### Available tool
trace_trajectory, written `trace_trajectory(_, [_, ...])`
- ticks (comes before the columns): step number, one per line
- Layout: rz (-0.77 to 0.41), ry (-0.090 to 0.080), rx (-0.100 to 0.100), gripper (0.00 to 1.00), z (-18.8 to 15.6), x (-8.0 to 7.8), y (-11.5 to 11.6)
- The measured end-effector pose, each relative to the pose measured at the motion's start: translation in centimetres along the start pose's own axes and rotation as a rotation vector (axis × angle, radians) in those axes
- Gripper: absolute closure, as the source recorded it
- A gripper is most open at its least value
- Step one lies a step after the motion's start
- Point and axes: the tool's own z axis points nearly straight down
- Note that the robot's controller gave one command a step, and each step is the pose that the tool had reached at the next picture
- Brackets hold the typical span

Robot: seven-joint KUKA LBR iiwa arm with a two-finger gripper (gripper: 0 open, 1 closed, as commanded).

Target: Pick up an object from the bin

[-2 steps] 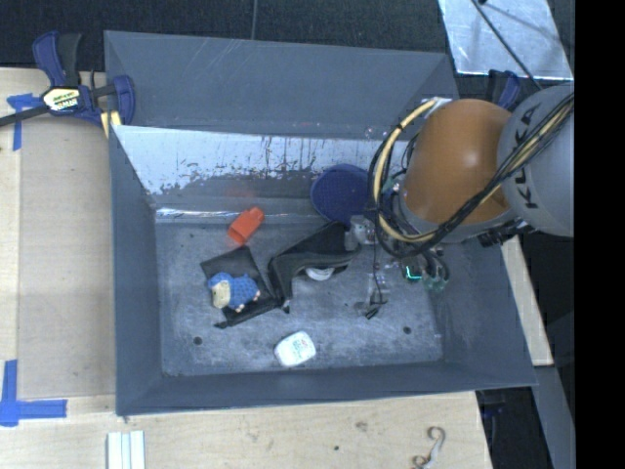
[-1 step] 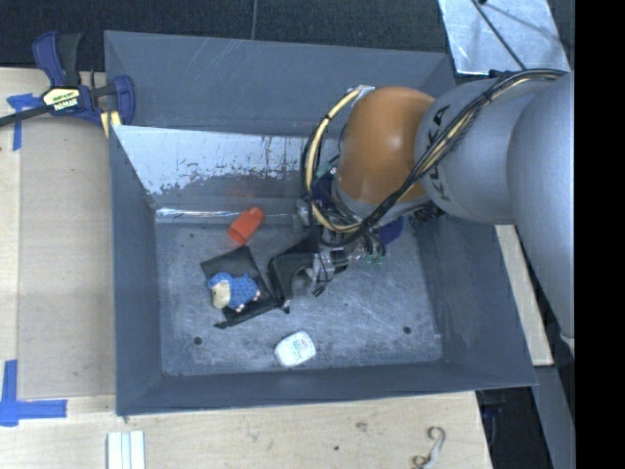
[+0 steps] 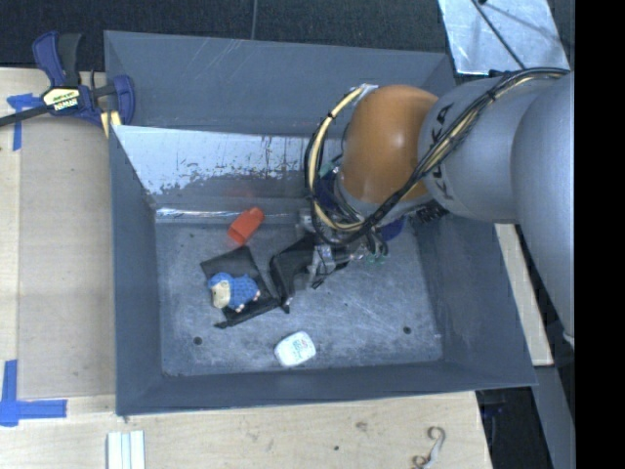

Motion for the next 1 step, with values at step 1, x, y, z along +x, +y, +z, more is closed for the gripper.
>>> trace_trajectory(1, [-0.014, -0.007, 0.002, 1.00, -14.46, 0.76, -0.53])
